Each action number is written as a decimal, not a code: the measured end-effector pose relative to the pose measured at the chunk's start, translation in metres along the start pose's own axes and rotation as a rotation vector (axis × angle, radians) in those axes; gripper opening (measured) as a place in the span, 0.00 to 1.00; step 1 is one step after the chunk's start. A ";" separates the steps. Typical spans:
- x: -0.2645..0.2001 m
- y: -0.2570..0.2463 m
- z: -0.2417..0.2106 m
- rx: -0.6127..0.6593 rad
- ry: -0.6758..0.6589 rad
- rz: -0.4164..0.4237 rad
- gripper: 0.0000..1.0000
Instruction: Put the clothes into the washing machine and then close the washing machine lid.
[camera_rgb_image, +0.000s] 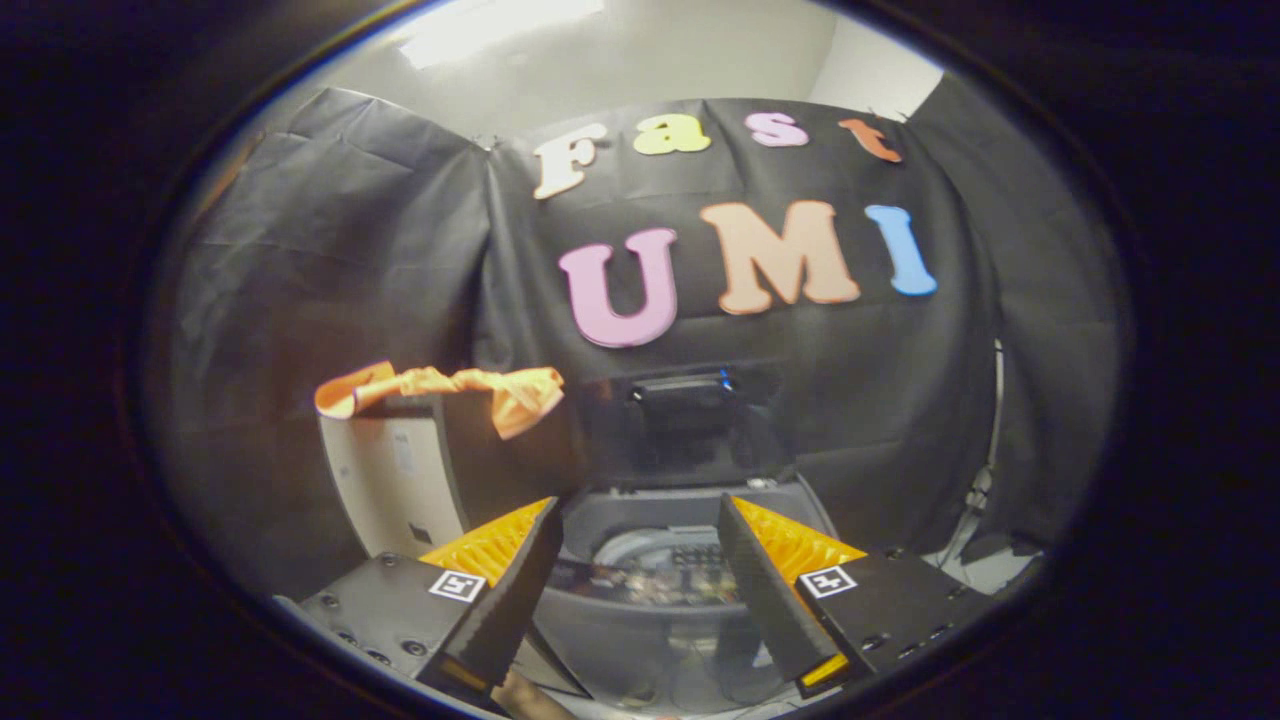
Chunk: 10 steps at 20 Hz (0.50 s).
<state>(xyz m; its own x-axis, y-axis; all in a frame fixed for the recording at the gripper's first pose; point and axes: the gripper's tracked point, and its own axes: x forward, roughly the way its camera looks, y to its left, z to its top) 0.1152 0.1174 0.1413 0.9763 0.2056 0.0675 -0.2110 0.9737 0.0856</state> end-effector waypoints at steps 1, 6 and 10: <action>0.016 0.016 0.017 0.001 -0.009 0.032 0.98; 0.093 0.106 0.068 0.020 0.022 0.171 0.98; 0.148 0.190 0.085 0.017 0.057 0.286 0.97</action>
<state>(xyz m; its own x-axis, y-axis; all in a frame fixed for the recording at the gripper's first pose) 0.2157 0.3242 0.2518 0.8782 0.4769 0.0355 -0.4781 0.8739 0.0878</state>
